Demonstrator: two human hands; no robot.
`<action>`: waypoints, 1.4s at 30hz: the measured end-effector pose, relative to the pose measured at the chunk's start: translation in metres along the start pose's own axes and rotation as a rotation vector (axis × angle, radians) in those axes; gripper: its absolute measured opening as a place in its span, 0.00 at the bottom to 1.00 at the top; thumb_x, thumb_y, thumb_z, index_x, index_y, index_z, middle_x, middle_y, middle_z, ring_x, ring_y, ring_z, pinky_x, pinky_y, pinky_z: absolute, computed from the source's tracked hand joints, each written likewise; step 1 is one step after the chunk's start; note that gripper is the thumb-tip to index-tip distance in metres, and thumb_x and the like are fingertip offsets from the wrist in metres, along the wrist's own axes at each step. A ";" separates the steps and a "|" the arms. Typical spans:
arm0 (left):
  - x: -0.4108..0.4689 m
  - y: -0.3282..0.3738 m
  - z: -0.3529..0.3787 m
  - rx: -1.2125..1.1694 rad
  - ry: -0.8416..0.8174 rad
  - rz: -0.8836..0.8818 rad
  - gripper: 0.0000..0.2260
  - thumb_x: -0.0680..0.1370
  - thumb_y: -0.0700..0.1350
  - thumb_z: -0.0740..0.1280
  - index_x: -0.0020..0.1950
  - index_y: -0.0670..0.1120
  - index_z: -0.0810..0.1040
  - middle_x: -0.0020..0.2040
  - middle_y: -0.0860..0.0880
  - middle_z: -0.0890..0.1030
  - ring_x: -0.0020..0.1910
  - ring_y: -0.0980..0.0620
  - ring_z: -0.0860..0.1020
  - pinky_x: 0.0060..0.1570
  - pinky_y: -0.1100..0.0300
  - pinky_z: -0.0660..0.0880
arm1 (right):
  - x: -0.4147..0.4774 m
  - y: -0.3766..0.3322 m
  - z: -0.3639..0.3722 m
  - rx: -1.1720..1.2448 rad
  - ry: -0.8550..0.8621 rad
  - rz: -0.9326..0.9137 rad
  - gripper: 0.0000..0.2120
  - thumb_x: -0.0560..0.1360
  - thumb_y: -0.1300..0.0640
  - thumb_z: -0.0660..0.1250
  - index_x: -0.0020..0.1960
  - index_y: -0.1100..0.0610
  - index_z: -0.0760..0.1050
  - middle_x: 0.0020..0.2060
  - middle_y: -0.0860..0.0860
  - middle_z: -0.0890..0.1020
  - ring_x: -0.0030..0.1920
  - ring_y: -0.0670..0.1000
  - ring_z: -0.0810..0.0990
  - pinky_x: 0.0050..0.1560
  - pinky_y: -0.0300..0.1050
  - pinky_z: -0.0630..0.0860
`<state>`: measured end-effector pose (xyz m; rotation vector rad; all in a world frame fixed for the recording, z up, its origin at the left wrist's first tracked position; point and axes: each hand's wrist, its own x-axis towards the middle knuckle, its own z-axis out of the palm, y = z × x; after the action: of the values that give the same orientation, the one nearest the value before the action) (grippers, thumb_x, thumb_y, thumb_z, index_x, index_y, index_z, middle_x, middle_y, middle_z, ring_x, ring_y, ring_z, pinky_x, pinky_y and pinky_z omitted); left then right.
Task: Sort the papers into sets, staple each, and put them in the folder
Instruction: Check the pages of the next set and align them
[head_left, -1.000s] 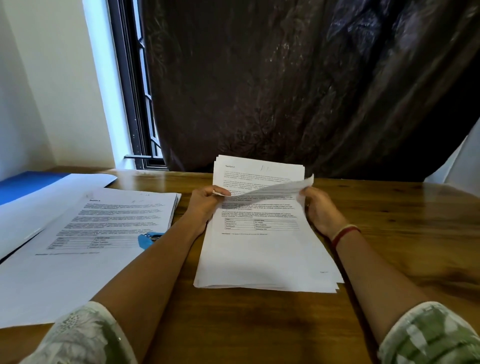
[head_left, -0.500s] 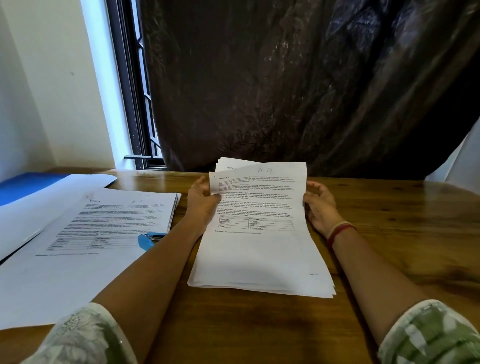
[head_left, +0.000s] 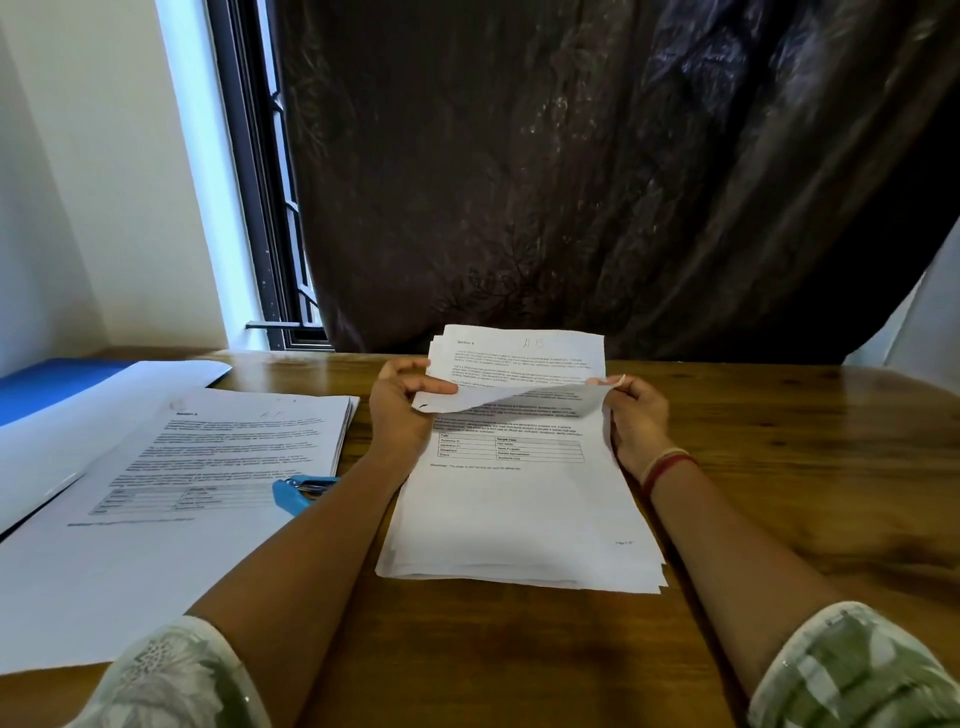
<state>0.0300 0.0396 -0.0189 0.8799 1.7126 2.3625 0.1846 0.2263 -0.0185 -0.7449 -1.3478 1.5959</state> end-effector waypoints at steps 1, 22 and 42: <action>0.000 -0.001 -0.001 0.028 -0.019 0.011 0.03 0.72 0.30 0.70 0.45 0.33 0.82 0.54 0.42 0.78 0.50 0.47 0.79 0.38 0.68 0.78 | 0.000 -0.001 -0.001 0.016 -0.045 0.002 0.02 0.76 0.61 0.69 0.46 0.56 0.77 0.45 0.53 0.84 0.43 0.57 0.84 0.40 0.48 0.82; -0.013 0.024 0.002 -0.150 -0.193 -0.198 0.17 0.76 0.34 0.67 0.57 0.54 0.77 0.62 0.53 0.77 0.50 0.49 0.79 0.36 0.65 0.79 | 0.001 -0.010 -0.007 0.028 -0.267 0.098 0.11 0.80 0.63 0.58 0.48 0.56 0.78 0.39 0.51 0.84 0.38 0.51 0.82 0.38 0.42 0.78; -0.007 0.011 -0.003 0.066 -0.205 -0.227 0.11 0.75 0.33 0.68 0.51 0.48 0.79 0.55 0.47 0.82 0.55 0.44 0.81 0.57 0.45 0.77 | -0.006 -0.006 0.006 0.009 0.051 0.132 0.08 0.80 0.58 0.63 0.54 0.61 0.76 0.46 0.57 0.83 0.43 0.57 0.82 0.44 0.50 0.81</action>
<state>0.0368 0.0302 -0.0123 0.8526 1.7155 2.0089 0.1838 0.2187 -0.0119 -0.8787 -1.2763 1.6739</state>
